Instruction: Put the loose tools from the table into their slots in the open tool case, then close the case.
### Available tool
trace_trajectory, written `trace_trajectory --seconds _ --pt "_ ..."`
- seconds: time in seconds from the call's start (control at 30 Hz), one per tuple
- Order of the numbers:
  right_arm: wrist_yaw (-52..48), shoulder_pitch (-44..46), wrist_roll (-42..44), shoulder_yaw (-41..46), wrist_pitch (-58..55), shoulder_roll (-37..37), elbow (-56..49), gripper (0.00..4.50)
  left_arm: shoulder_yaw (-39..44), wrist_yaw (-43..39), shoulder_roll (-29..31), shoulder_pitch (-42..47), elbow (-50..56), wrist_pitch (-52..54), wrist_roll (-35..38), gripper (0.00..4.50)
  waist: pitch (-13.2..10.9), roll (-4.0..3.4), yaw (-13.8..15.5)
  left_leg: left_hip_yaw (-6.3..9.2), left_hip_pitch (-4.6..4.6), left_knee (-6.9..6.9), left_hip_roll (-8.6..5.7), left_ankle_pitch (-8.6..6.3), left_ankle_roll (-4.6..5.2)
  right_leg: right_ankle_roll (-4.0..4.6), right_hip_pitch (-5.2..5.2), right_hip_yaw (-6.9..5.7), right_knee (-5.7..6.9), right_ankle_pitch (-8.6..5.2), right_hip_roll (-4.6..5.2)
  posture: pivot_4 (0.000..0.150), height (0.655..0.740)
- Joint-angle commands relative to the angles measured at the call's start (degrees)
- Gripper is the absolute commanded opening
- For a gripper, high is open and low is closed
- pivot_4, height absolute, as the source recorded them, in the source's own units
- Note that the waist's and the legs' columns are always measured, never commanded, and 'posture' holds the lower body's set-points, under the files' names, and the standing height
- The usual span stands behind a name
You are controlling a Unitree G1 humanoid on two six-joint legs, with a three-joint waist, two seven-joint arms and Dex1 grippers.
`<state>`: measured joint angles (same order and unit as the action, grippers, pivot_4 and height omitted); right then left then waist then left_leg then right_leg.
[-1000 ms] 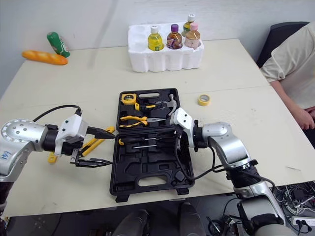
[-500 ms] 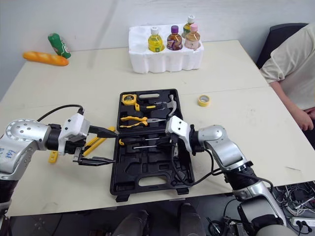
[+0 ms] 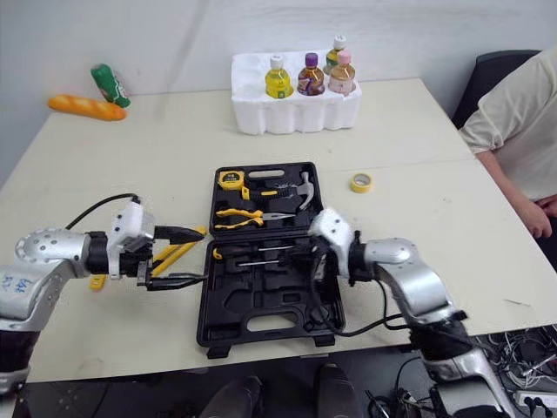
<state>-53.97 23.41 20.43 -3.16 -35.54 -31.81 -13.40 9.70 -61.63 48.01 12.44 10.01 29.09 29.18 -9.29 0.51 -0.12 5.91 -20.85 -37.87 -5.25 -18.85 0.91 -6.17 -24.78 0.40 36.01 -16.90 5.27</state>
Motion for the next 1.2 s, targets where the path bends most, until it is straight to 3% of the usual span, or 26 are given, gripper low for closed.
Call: trace_trajectory --seconds 0.03,0.07,0.1,0.2,0.33,0.6,0.8,0.97,1.2 --pt "0.87 -2.76 5.49 12.52 -3.79 -5.62 -3.33 0.05 11.43 5.43 -1.23 -6.17 1.89 2.56 3.67 4.50 -0.01 -0.02 0.01 0.00 -0.08 -0.02 0.00 -0.01 0.01 -0.02 -0.03 -0.01 -0.06 0.01 0.01 0.150 0.7374" --pt "0.45 -3.98 6.48 15.61 -4.44 -7.67 -2.88 0.65 14.61 6.60 -1.58 -8.31 1.96 3.58 4.67 4.50 -0.02 -0.03 0.05 0.00 -0.08 -0.04 -0.01 -0.02 0.03 -0.02 -0.02 -0.01 -0.11 0.01 0.01 0.150 0.7374" --pt "-0.32 -5.35 6.90 18.40 -4.30 -9.98 -1.82 0.91 18.05 7.53 -1.77 -10.38 1.49 4.80 5.81 4.50 -0.06 -0.01 0.21 0.00 -0.08 -0.04 -0.01 -0.03 0.04 -0.02 -0.01 -0.01 -0.16 0.01 0.02 0.150 0.7374" --pt "-1.55 -8.30 6.98 23.22 -2.71 -14.70 1.46 2.32 24.80 8.89 -1.66 -14.69 -0.52 5.92 6.98 4.50 -0.20 -0.03 0.53 0.00 -0.04 -0.04 0.00 -0.05 0.08 -0.02 0.07 -0.02 -0.26 0.01 0.02 0.150 0.7374" --pt "-3.43 -12.31 3.34 31.12 3.18 -22.80 14.10 4.35 38.90 11.34 0.09 -21.61 -10.43 4.99 5.39 4.50 -0.39 -0.28 0.49 -0.10 0.30 0.05 0.00 -0.19 0.22 -0.01 0.35 0.05 -0.29 0.00 0.04 0.150 0.7374" --pt "-4.57 -11.66 -0.55 33.13 14.65 -29.81 32.23 4.47 46.91 14.81 3.40 -27.36 -27.20 -5.15 -0.78 4.50 -0.41 -0.31 0.09 -0.17 0.45 0.26 0.00 -0.20 0.24 0.00 0.44 0.07 -0.42 0.00 0.09 0.150 0.7374" --pt "-5.49 -6.53 -0.22 30.02 16.83 -29.52 35.53 4.47 44.93 18.23 0.65 -27.83 -19.46 -2.95 0.07 4.50 -0.42 -0.34 0.03 -0.18 0.50 0.42 0.02 -0.18 0.20 0.00 0.44 0.10 -0.42 0.00 0.12 0.150 0.7374" --pt "-9.91 -5.70 4.88 28.32 13.13 -27.49 27.43 4.47 38.18 25.03 -4.35 -26.39 -4.50 3.09 0.81 4.50 -0.45 -0.40 0.24 -0.17 0.50 0.45 0.02 -0.15 0.15 -0.01 0.43 0.10 -0.43 0.01 0.12 0.150 0.7374" --pt "-15.45 -6.43 26.66 27.28 -4.49 -27.06 -1.09 4.47 31.04 37.53 -8.49 -21.78 5.43 17.20 0.66 4.50 -0.50 -0.46 0.12 -0.16 0.49 0.49 0.09 -0.12 0.07 -0.02 0.38 0.10 -0.39 0.01 0.03 0.150 0.7374"
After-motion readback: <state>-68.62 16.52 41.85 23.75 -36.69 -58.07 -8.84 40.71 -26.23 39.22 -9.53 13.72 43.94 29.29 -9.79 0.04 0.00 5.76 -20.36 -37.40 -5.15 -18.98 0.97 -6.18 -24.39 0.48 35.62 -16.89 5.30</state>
